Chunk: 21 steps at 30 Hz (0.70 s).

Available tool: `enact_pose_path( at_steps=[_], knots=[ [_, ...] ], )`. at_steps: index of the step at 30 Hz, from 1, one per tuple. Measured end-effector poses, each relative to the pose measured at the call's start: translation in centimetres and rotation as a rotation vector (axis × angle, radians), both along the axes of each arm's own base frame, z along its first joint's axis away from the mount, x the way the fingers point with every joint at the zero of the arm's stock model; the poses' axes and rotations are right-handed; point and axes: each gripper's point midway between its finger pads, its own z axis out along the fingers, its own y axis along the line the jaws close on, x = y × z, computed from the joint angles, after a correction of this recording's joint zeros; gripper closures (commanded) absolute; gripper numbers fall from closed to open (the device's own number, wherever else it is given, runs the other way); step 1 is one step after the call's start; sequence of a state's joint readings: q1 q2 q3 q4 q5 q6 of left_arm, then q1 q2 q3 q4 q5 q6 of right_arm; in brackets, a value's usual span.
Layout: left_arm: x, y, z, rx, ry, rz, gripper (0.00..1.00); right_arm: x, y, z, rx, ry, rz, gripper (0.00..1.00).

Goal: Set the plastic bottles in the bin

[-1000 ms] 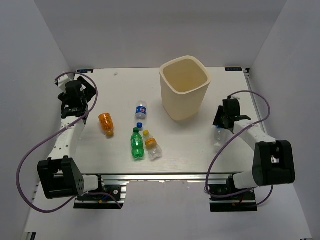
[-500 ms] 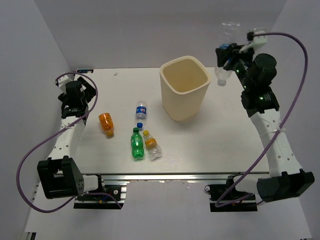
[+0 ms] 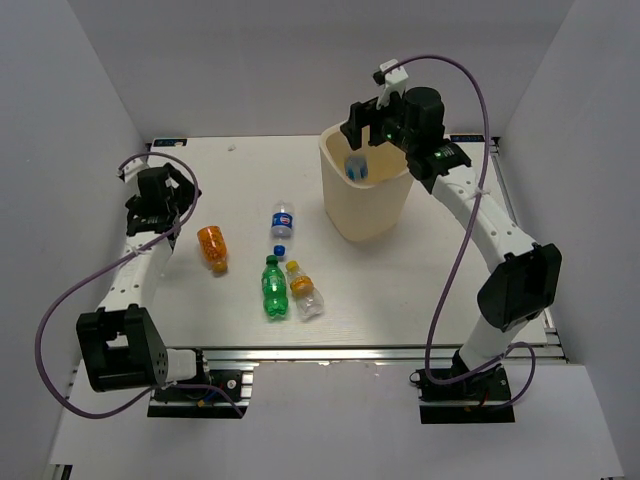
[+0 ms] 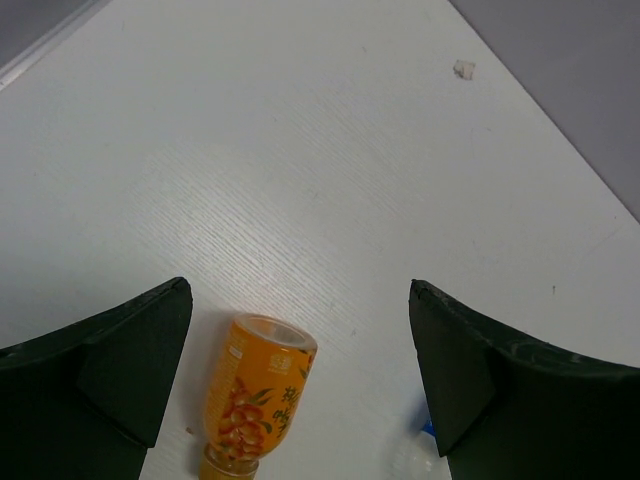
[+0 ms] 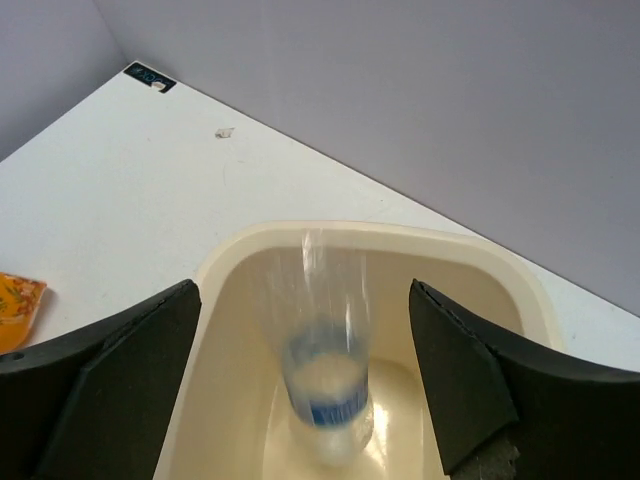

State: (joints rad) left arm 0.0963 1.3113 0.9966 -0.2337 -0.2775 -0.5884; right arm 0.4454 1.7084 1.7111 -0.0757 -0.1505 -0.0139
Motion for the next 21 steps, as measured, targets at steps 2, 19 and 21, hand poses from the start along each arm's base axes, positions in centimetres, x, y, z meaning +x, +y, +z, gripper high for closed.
enact_pose_path(
  at_steps=[2, 19, 21],
  knots=[
    [0.0, -0.4, -1.2, -0.019, 0.026, -0.015, 0.02, 0.0, -0.3, 0.1, -0.004, 0.001, -0.014, 0.11],
    [-1.2, -4.7, -11.2, -0.067, 0.243, -0.19, 0.02, -8.4, -20.2, 3.4, 0.202, -0.203, -0.58, 0.11],
    [-1.5, -5.7, -12.2, -0.058, 0.27, -0.218, 0.02, -9.3, -21.4, 3.6, 0.223, -0.219, -0.618, 0.11]
  ],
)
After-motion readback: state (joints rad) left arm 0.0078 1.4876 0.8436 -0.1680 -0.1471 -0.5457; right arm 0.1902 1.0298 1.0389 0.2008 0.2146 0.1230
